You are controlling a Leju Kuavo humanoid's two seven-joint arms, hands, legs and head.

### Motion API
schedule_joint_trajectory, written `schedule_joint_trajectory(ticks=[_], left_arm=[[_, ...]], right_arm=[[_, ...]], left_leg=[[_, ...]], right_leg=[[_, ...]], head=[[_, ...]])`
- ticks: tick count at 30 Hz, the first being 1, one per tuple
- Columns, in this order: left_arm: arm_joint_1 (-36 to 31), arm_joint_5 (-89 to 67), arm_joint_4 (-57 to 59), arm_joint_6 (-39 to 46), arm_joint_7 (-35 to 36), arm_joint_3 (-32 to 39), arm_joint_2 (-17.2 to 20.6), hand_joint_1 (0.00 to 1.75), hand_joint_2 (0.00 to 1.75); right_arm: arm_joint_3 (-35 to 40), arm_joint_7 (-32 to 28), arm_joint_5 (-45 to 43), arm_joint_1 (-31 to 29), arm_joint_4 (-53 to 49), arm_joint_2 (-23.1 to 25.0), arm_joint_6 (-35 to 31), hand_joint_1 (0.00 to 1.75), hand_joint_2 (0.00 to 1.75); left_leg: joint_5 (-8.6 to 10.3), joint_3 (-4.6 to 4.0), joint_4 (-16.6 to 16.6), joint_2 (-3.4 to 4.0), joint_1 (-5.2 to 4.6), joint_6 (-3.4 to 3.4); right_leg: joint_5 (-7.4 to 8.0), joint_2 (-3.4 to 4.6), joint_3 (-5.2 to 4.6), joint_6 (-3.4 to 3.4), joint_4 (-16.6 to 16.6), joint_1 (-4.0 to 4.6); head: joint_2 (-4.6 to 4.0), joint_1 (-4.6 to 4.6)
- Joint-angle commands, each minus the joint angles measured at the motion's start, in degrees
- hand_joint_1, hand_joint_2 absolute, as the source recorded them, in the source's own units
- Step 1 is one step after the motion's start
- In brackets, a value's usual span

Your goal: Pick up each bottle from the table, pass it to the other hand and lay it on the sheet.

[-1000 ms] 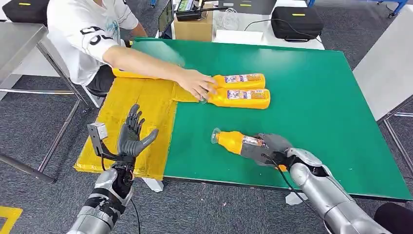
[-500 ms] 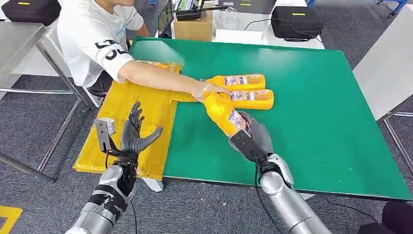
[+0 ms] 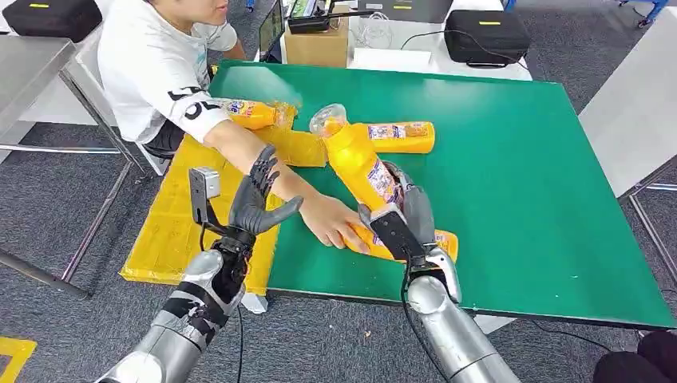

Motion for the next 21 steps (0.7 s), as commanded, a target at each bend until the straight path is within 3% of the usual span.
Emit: schedule_joint_trajectory(ticks=[1,21], left_arm=[[-4.5,3.2,2.6,-1.2,1.3,-3.5,0.2,0.00,1.75],[-5.7,5.0,-1.1,-1.1,3.4,-6.8,-0.4,0.00,1.75]], right_arm=[[0.8,-1.5,0.8,-5.3,7.3,0.9,-0.6,1.75,1.75],[6.9,-1.8,7.3,-7.4,8.2,2.3,-1.1,1.75,1.75]], left_leg=[[-0.11,0.19,0.0,0.10,0.03,-0.07],[-0.13,0.21,0.1,0.14,0.04,-0.09]], right_leg=[[-0.08,0.03,0.18,-0.11,0.0,0.05],[-0.10,0.07,0.20,-0.12,0.0,0.06]], head=[[0.00,-0.02],[0.02,-0.02]])
